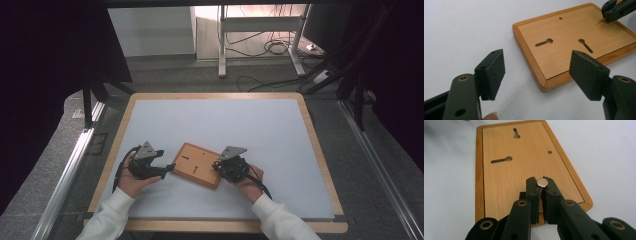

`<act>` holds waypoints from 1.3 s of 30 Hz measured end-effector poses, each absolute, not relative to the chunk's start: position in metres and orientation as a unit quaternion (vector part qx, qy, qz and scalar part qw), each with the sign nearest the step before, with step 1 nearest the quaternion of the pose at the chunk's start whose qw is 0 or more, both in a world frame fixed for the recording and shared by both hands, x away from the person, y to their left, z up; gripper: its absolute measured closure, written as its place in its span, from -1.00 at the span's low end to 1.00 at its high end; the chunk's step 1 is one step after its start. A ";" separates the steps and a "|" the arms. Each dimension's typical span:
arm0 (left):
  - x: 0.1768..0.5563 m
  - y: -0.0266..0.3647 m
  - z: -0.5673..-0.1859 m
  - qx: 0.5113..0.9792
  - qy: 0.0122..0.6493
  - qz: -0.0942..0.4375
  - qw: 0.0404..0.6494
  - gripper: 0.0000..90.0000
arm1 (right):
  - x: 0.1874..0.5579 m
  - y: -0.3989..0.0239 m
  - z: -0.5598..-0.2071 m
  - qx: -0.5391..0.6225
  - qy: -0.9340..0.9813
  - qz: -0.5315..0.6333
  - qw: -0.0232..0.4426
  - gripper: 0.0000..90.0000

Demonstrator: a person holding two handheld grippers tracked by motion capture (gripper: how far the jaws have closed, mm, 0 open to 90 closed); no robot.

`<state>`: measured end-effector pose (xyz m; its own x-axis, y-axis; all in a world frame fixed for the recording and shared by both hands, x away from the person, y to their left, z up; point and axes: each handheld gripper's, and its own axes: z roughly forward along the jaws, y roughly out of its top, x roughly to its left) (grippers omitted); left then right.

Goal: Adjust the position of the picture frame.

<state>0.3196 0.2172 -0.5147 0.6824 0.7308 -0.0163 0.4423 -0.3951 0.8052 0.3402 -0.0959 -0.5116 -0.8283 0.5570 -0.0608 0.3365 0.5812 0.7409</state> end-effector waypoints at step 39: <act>0.352 0.208 -0.507 0.825 0.348 0.160 0.416 0.61 | 0.319 -0.125 -0.502 0.275 0.859 0.405 0.151 0.03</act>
<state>0.3520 0.2084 -0.5065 0.7065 0.7073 -0.0250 0.4404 -0.4116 0.7979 0.3191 -0.1253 -0.5023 -0.8033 0.5944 -0.0373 0.3496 0.5213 0.7785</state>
